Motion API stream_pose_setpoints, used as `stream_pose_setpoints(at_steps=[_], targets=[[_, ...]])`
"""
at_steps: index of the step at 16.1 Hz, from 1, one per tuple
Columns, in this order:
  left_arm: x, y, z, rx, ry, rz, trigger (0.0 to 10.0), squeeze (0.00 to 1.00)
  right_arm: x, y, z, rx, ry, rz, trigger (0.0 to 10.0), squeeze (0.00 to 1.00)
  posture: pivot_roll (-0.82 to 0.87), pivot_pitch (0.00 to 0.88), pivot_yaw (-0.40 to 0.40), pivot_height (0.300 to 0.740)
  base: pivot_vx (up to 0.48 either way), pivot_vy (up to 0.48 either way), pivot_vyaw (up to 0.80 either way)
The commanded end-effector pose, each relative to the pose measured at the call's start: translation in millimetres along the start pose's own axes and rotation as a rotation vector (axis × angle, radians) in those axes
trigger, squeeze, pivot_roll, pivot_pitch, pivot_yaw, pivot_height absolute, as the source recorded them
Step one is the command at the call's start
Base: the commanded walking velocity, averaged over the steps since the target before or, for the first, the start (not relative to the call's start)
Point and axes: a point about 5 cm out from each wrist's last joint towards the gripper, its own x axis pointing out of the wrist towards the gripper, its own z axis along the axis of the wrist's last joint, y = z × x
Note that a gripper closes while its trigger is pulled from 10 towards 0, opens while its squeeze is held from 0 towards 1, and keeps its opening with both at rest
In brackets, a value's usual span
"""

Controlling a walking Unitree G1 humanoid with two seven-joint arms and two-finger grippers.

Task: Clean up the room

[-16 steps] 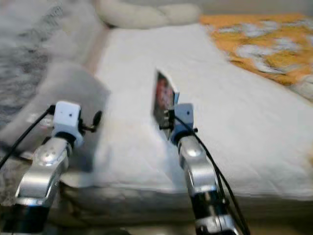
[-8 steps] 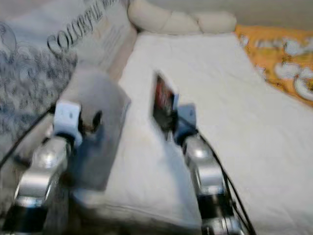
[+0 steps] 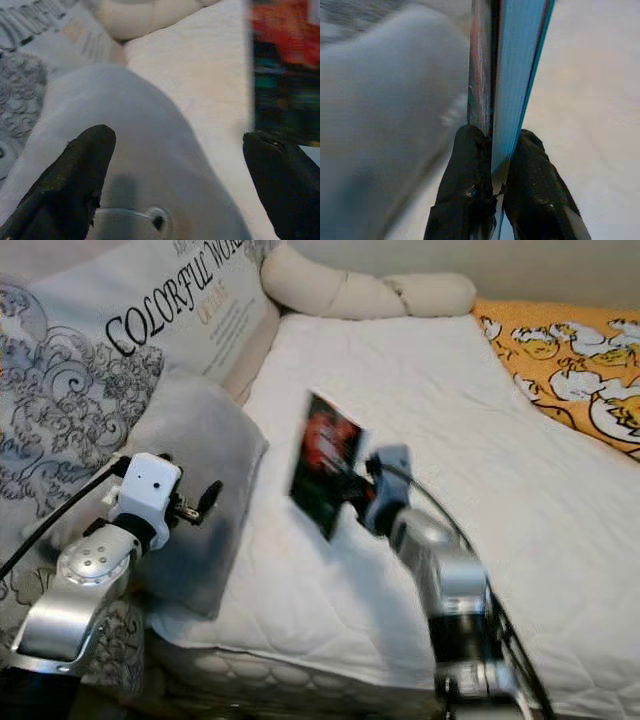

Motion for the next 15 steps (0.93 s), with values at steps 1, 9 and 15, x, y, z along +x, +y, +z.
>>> stream_pose_setpoints(at_steps=[1,9,15], targets=[[-4.0,1.1,3.0,0.023,0.009,-0.098,10.0,0.02,3.7,-0.1,12.8,0.023,0.046,0.125,10.0,0.0,0.04,0.0,0.034,0.74,0.0,0.0,0.0],[-32.7,-1.7,-1.9,0.024,0.139,-0.551,10.0,0.02,11.2,-25.0,0.0,0.124,0.381,0.275,10.0,0.0,0.07,0.0,0.049,0.74,0.0,0.0,0.0],[-44.4,-11.8,-8.4,0.001,0.218,-0.665,10.0,0.02,8.9,-41.2,-40.7,0.092,0.562,0.177,10.0,0.0,0.09,0.0,0.057,0.74,0.0,0.0,0.0]])
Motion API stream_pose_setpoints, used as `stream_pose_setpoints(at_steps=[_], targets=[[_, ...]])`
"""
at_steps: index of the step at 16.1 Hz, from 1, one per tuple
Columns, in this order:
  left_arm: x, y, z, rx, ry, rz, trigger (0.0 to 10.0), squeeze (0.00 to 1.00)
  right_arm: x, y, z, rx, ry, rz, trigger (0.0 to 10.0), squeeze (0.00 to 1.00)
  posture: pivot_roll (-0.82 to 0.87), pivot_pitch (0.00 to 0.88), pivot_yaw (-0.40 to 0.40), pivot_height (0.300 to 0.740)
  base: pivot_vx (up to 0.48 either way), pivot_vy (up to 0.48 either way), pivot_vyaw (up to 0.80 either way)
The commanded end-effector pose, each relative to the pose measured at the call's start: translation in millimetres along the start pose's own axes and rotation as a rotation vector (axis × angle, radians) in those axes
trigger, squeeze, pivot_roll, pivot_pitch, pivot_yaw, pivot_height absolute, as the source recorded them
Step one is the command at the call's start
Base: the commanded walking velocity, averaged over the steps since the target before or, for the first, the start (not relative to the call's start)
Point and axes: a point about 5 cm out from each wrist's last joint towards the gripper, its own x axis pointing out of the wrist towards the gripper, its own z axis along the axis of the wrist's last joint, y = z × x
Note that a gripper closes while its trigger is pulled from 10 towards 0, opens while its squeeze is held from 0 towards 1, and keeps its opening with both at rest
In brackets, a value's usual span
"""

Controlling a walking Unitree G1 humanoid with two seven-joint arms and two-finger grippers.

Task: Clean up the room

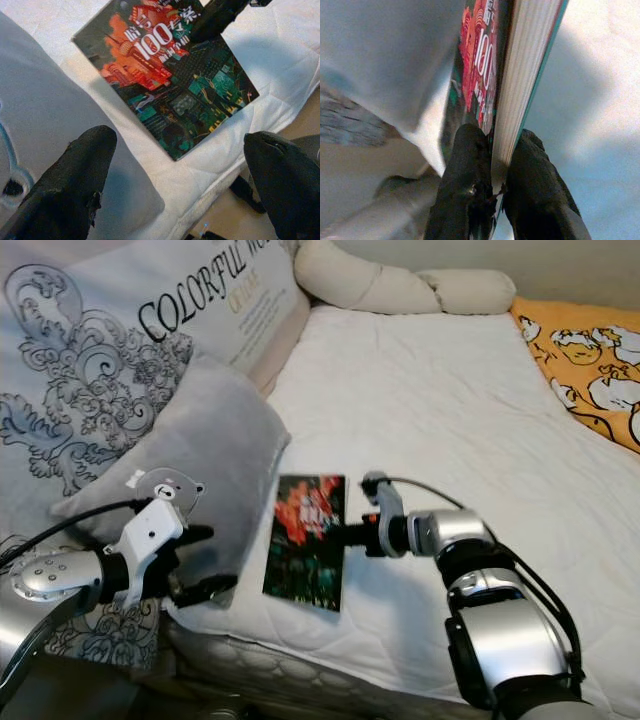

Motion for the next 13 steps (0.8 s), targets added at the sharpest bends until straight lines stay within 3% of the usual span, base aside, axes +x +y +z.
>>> stream_pose_setpoints(at_steps=[1,2,3,4,5,9,13], targets=[[-1.4,-1.6,2.4,0.019,0.008,-0.008,10.0,0.02,0.4,-2.3,6.7,-0.059,-0.01,-0.074,10.0,0.0,0.1,0.0,0.056,0.74,0.0,0.0,0.0],[-1.8,-1.4,2.0,0.019,0.013,-0.005,10.0,0.02,1.2,-4.4,7.5,-0.054,-0.029,-0.116,10.0,0.0,0.1,0.0,0.056,0.74,0.0,0.0,0.0],[-2.1,-1.0,1.6,0.019,0.019,-0.001,10.0,0.02,2.4,-6.6,9.0,-0.064,-0.056,-0.163,10.0,0.13,0.1,0.0,0.055,0.74,0.0,0.0,0.0],[-2.5,-0.8,1.2,0.017,0.028,0.002,10.0,0.02,4.1,-9.0,9.5,-0.071,-0.085,-0.213,10.0,0.89,0.1,0.0,0.056,0.74,0.0,0.0,0.0],[-2.0,-0.8,1.0,0.018,0.031,0.005,10.0,0.02,4.6,-11.2,8.3,-0.077,-0.097,-0.245,10.0,1.0,0.1,0.0,0.056,0.74,0.0,0.0,0.0],[-0.2,-0.6,1.7,0.023,0.036,0.01,10.0,0.02,2.9,-18.7,4.3,-0.078,-0.125,-0.333,10.0,1.0,0.11,0.0,0.059,0.74,0.0,0.0,0.0],[5.7,-2.0,2.4,0.033,0.034,0.004,10.0,0.02,-10.8,-33.3,5.6,-0.151,-0.186,-0.455,10.0,1.0,0.09,0.0,0.074,0.74,0.0,0.0,0.0]])
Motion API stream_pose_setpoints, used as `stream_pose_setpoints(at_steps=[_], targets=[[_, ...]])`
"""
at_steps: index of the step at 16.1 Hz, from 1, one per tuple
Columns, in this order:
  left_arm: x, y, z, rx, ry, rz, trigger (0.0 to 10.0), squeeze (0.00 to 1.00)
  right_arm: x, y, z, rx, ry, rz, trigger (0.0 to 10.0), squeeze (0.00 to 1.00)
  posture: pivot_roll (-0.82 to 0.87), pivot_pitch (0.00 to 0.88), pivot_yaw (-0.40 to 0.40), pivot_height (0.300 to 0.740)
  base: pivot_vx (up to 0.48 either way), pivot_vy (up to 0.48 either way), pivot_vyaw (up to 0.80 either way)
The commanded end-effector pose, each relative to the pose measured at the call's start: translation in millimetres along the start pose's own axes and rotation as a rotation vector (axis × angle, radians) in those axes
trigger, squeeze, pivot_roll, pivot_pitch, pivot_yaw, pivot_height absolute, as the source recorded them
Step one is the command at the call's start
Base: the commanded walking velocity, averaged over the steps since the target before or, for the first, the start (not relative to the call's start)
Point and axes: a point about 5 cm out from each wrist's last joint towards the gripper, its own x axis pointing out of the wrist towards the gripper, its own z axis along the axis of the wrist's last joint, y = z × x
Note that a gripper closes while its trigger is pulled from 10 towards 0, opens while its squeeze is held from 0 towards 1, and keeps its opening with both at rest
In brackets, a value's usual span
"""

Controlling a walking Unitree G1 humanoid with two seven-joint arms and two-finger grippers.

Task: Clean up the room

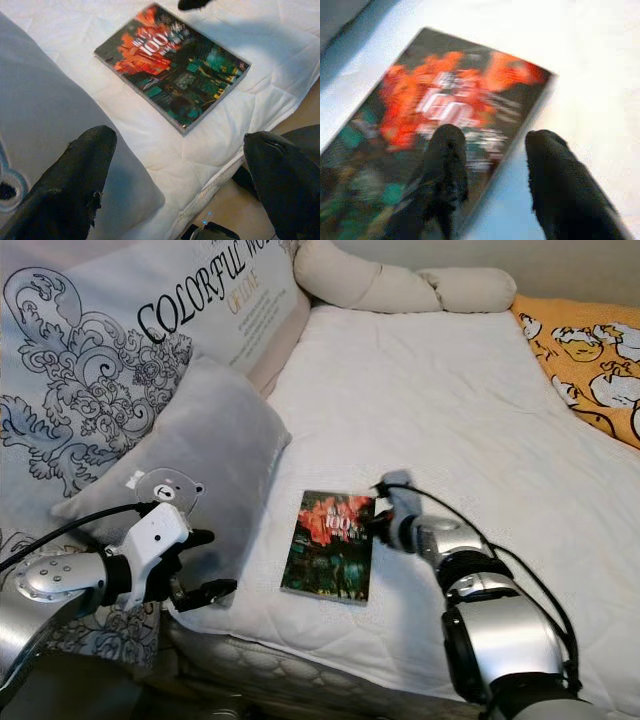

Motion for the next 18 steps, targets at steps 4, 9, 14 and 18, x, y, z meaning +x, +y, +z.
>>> stream_pose_setpoints(at_steps=[4,9,14,18], targets=[[15.9,-4.9,-1.0,-0.018,-0.041,0.066,10.0,0.03,-9.3,-15.3,6.1,-0.056,-0.091,-0.024,10.0,1.0,0.06,0.0,0.064,0.74,0.0,0.0,0.0],[31.4,2.7,1.4,-0.109,-0.188,0.401,10.0,0.04,-22.6,-10.6,-9.4,-0.047,-0.294,0.089,10.0,1.0,0.01,0.0,0.054,0.74,0.0,0.0,0.0],[29.0,15.5,3.9,-0.221,-0.258,0.632,10.0,0.04,-36.1,18.9,-1.1,0.133,-0.592,-0.193,10.0,1.0,-0.03,0.0,0.066,0.74,0.0,-0.274,0.0],[27.4,17.9,3.0,-0.217,-0.252,0.686,10.0,0.04,-40.0,34.6,1.4,0.162,-0.612,-0.182,10.0,1.0,0.01,0.0,0.04,0.74,0.0,-0.342,0.0]])
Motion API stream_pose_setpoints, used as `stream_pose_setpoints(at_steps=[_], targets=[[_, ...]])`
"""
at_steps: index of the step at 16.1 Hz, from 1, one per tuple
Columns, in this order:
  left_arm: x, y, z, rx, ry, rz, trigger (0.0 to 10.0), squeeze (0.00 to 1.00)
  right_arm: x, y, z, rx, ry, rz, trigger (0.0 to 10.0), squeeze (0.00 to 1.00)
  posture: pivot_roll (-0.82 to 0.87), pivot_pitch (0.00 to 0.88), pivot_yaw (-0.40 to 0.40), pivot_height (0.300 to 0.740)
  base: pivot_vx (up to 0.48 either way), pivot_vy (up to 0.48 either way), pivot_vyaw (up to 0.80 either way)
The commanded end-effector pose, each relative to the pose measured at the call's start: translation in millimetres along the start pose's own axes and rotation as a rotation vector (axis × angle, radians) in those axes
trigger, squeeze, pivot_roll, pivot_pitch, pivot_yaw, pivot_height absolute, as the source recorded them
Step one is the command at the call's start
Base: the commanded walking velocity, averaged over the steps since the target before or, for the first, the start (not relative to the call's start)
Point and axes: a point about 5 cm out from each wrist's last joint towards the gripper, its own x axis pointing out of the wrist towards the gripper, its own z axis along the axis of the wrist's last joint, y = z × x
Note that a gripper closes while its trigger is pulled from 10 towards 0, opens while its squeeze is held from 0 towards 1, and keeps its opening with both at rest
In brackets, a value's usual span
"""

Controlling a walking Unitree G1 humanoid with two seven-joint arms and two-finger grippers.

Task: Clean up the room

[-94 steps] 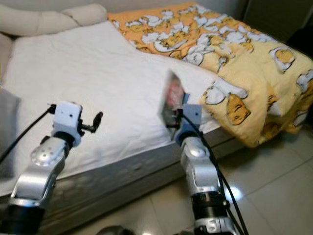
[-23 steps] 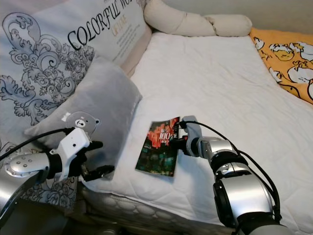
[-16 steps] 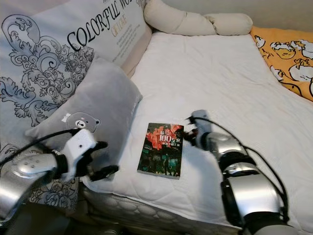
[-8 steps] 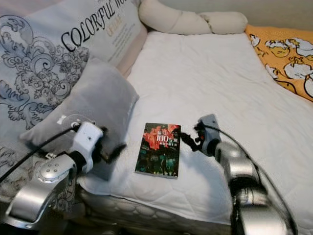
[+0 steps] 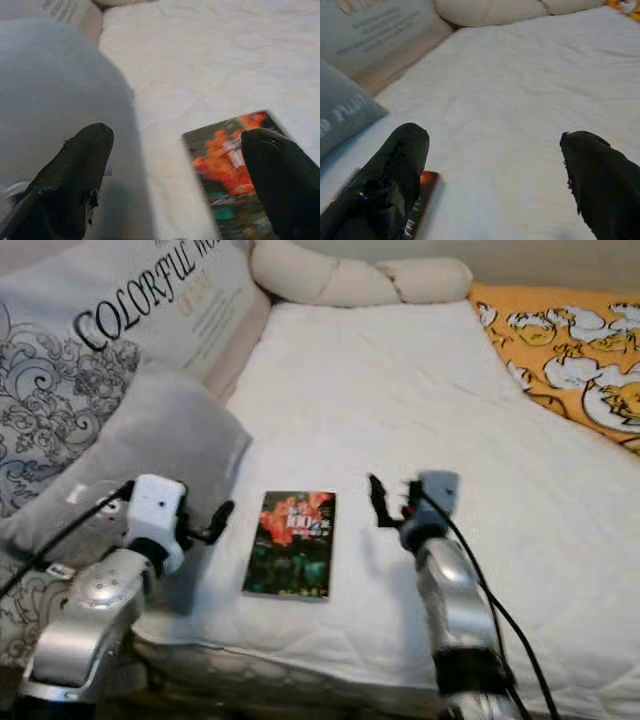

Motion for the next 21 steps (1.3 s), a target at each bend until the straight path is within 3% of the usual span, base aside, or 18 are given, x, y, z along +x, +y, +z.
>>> stream_pose_setpoints(at_steps=[1,6,10,12,15,21], targets=[[0.7,10.1,0.5,0.024,0.004,0.057,10.0,0.04,1.9,14.8,3.8,-0.005,-0.006,0.041,10.0,1.0,0.02,0.0,0.036,0.74,0.0,-0.337,0.0],[4.1,7.6,-3.5,0.015,0.01,0.059,10.0,0.05,-4.9,7.6,0.2,-0.068,0.04,-0.072,10.0,1.0,-0.03,0.0,0.053,0.74,0.0,-0.338,0.0],[6.0,2.9,-3.7,0.031,0.011,0.045,10.0,0.04,-2.8,4.9,2.9,-0.058,0.042,-0.102,10.0,1.0,-0.01,0.0,0.04,0.74,0.0,-0.339,0.0],[6.7,8.5,-1.5,0.04,0.007,0.058,10.0,0.04,-3.2,4.8,0.3,-0.034,0.052,-0.138,10.0,1.0,0.0,0.0,0.041,0.74,0.0,-0.341,0.0],[8.0,14.3,-2.1,0.037,0.007,0.073,10.0,0.05,-1.1,14.0,-1.2,-0.071,0.056,-0.099,10.0,1.0,-0.01,0.0,0.051,0.74,0.0,-0.339,0.0],[11.0,10.5,-2.2,0.029,0.0,0.071,10.0,0.04,-0.6,5.3,0.0,-0.068,0.072,-0.131,10.0,1.0,-0.01,0.0,0.042,0.74,0.0,-0.338,0.0]])
